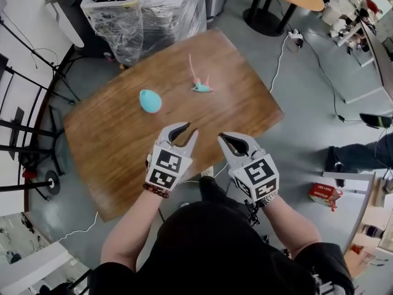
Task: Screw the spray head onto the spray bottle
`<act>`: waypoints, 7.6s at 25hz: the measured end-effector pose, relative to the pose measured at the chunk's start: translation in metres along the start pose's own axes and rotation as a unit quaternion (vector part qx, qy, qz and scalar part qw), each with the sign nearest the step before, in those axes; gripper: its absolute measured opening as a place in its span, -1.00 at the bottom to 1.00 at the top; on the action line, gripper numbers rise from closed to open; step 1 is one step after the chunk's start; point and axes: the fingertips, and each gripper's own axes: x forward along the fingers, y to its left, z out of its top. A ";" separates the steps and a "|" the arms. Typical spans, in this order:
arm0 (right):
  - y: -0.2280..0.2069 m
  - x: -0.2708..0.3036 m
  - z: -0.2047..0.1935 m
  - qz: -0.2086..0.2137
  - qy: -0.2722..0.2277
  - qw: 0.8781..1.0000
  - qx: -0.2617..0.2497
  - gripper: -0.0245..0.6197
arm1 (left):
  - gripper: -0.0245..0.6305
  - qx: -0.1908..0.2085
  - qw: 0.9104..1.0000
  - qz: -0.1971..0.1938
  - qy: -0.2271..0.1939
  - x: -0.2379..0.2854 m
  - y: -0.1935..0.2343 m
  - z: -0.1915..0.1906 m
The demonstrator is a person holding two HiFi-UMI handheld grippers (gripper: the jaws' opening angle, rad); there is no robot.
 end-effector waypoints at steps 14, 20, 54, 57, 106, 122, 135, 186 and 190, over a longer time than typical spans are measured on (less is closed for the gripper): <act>-0.081 0.074 -0.010 0.060 0.046 0.997 -0.008 -0.95 | -0.62 0.061 0.991 0.022 0.115 0.134 0.084 -0.038; -0.102 0.091 -0.018 0.076 0.059 0.995 0.002 -0.95 | -0.56 0.084 0.983 0.012 0.161 0.169 0.103 -0.059; -0.118 0.103 -0.015 0.083 0.053 0.995 0.009 -0.95 | -0.86 0.075 0.970 -0.043 0.227 0.190 0.111 -0.073; -0.115 0.100 -0.009 0.078 0.049 0.996 -0.007 -0.95 | -0.86 0.065 0.972 -0.061 0.218 0.183 0.100 -0.061; -0.016 0.094 0.028 0.026 0.161 0.670 -0.724 -0.50 | -0.86 -0.217 0.893 -0.373 0.128 0.017 0.002 0.052; -0.029 0.091 0.033 0.070 0.224 0.757 -0.610 -0.55 | -0.37 -0.130 0.940 -0.309 0.066 -0.011 0.034 0.038; -0.038 0.088 0.043 0.095 0.256 0.828 -0.490 -0.55 | -0.35 -0.047 0.991 -0.126 0.030 -0.044 0.115 -0.030; 0.014 0.052 0.123 0.136 0.206 0.865 -0.437 -0.55 | 0.36 0.105 0.978 0.041 0.175 0.045 0.195 -0.137; 0.033 0.049 0.136 0.156 0.190 0.853 -0.461 -0.55 | 0.36 0.156 0.964 0.040 0.210 0.027 0.185 -0.129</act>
